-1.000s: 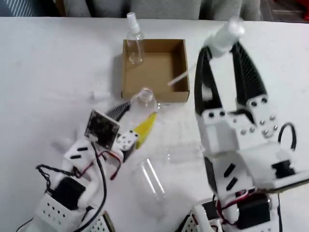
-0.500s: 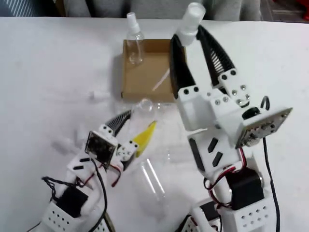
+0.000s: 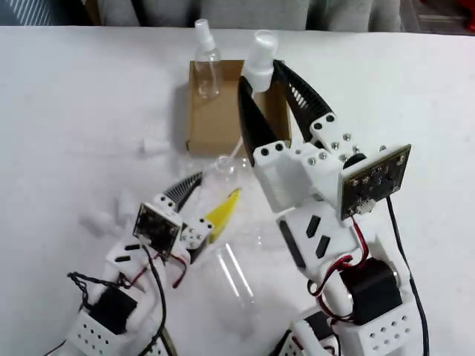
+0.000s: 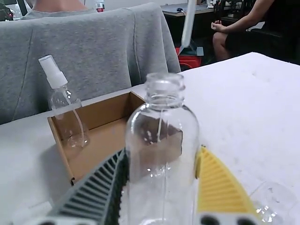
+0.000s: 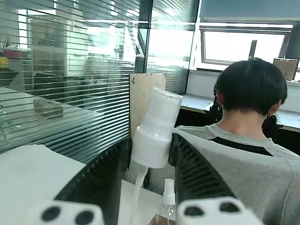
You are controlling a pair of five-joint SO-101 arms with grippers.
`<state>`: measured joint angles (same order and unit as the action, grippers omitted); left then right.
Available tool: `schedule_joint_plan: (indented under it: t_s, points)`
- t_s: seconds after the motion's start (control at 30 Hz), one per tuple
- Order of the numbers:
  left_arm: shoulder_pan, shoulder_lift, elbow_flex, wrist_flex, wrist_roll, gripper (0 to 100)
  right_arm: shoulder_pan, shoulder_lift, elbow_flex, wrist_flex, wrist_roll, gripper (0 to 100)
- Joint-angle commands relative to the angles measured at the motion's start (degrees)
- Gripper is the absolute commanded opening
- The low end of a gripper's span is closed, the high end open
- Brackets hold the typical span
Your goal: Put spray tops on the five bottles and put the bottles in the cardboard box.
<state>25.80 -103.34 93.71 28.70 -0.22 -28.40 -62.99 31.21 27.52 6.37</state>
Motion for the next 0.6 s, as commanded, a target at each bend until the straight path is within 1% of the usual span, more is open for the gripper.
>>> schedule_joint_plan:
  t_s: [0.0, 0.1, 0.33, 0.47, 0.57]
  points:
    - [-0.7, -0.9, -0.5, -1.8, -0.8, 2, -0.3, -0.7, -2.4, 0.0, 0.6, 1.5]
    - [-1.8, -0.9, -0.5, -2.0, -0.8, 2, -0.6, -0.5, -2.5, -0.2, 0.5, 1.5]
    - [-1.9, -0.9, -0.5, -2.0, -0.8, 2, -0.3, -0.2, -1.9, -0.4, 0.9, 1.5]
    - [-1.8, -0.9, -0.5, -1.9, -0.8, 2, -0.3, 2.9, -1.8, -0.6, 0.9, 1.5]
    - [-1.8, -0.9, -0.5, -1.9, -0.8, 2, -0.2, 4.6, -1.8, -2.7, 0.9, 1.5]
